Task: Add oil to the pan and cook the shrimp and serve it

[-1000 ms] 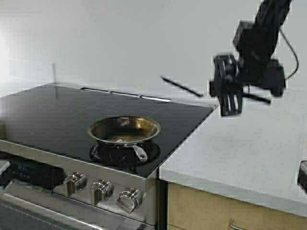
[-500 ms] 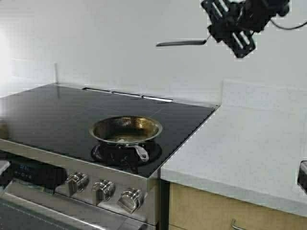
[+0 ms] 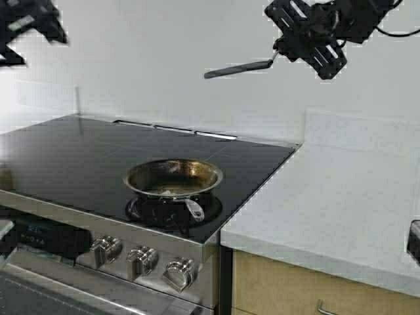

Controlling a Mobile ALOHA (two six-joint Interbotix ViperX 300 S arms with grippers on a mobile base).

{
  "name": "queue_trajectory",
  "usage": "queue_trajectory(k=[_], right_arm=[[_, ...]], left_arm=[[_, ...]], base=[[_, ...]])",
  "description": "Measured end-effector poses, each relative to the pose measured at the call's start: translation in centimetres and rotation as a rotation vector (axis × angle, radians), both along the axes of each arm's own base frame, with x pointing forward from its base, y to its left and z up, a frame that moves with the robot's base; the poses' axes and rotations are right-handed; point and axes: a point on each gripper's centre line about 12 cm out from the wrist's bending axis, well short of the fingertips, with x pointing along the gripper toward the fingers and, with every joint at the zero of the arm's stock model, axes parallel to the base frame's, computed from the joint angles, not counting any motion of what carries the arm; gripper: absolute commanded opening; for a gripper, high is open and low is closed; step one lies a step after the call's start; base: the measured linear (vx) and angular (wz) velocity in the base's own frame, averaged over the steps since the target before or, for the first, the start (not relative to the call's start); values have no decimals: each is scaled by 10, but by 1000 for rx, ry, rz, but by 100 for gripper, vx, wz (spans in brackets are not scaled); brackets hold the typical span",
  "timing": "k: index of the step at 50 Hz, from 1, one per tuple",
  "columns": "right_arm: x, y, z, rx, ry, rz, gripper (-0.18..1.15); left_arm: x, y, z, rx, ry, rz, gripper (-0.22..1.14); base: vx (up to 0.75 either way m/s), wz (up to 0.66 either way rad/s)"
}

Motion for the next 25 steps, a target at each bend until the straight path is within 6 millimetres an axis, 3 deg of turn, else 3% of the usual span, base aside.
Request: queue_trajectory(k=[25], right_arm=[[-3,6,-4,-67,13,59,7]], left_arm=[[45,-41,-100,-260,143,-62,102]], base=[[0,0]])
